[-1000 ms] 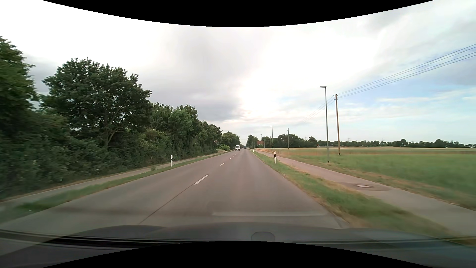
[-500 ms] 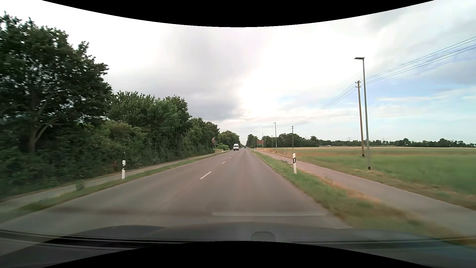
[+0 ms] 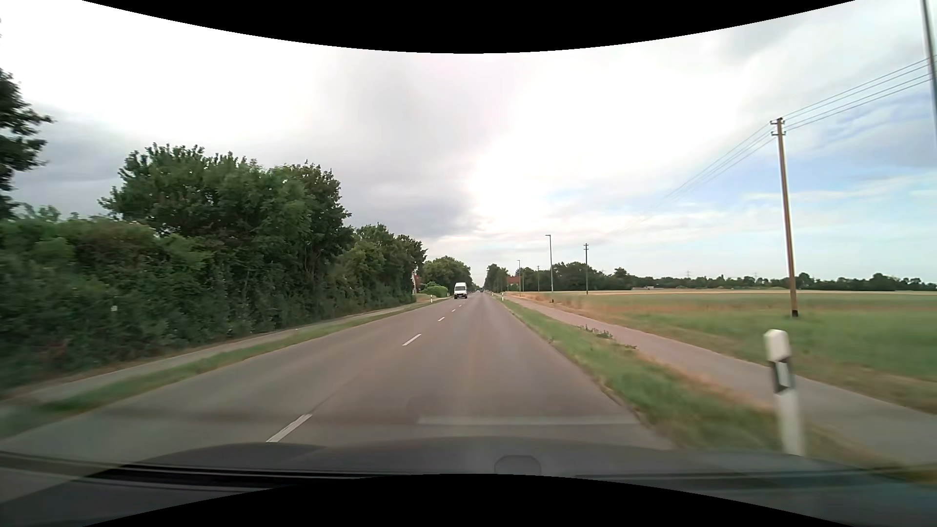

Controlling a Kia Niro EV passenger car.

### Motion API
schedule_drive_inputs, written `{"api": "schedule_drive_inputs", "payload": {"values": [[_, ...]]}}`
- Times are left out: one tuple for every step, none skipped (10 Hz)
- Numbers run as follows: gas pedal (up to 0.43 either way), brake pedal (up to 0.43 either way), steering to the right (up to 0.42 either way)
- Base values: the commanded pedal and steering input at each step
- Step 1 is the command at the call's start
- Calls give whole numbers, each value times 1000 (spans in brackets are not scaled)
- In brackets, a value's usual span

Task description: Follow the waypoints while adhering to traffic rules and regulations

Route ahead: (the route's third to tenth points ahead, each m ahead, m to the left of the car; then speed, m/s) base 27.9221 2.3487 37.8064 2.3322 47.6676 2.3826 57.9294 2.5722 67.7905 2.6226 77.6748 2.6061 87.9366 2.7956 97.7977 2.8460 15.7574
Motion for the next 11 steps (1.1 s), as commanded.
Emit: {"api": "schedule_drive_inputs", "payload": {"values": [[220, 0, -1], [220, 0, -1], [220, 0, -2], [220, 0, -2], [220, 0, -1], [220, 0, -2], [220, 0, -1], [220, 0, -1], [220, 0, -1], [220, 0, -1], [220, 0, -1]]}}
